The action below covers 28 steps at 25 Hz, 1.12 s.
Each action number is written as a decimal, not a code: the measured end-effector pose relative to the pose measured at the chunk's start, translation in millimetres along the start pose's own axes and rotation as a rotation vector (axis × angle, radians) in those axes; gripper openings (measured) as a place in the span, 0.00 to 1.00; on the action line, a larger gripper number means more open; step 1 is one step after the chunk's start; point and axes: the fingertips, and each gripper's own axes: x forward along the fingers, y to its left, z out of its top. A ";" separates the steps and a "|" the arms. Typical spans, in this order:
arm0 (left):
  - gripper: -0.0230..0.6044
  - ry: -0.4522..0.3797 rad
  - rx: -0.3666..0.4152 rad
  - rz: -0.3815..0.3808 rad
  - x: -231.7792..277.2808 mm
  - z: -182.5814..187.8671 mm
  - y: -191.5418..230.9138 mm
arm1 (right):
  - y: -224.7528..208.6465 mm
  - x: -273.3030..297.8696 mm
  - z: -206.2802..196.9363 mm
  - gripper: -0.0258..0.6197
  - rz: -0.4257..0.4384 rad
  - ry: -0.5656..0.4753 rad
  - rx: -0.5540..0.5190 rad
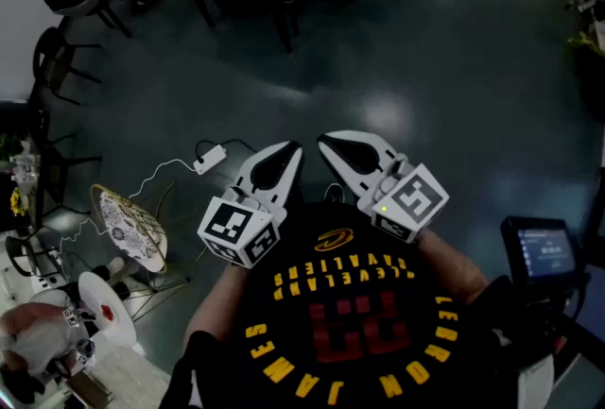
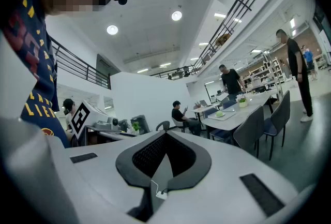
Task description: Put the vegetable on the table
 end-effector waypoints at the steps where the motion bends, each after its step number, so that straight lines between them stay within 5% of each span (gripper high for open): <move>1: 0.09 0.000 -0.005 0.001 -0.9 0.3 5.2 | 0.5 5.1 0.0 0.05 0.002 0.000 -0.002; 9: 0.09 0.003 -0.030 -0.005 -5.4 11.1 60.5 | -3.9 65.6 0.1 0.05 0.004 0.012 -0.001; 28: 0.09 -0.049 -0.116 -0.047 -38.5 83.7 279.4 | -13.8 294.8 24.3 0.05 -0.025 0.102 -0.033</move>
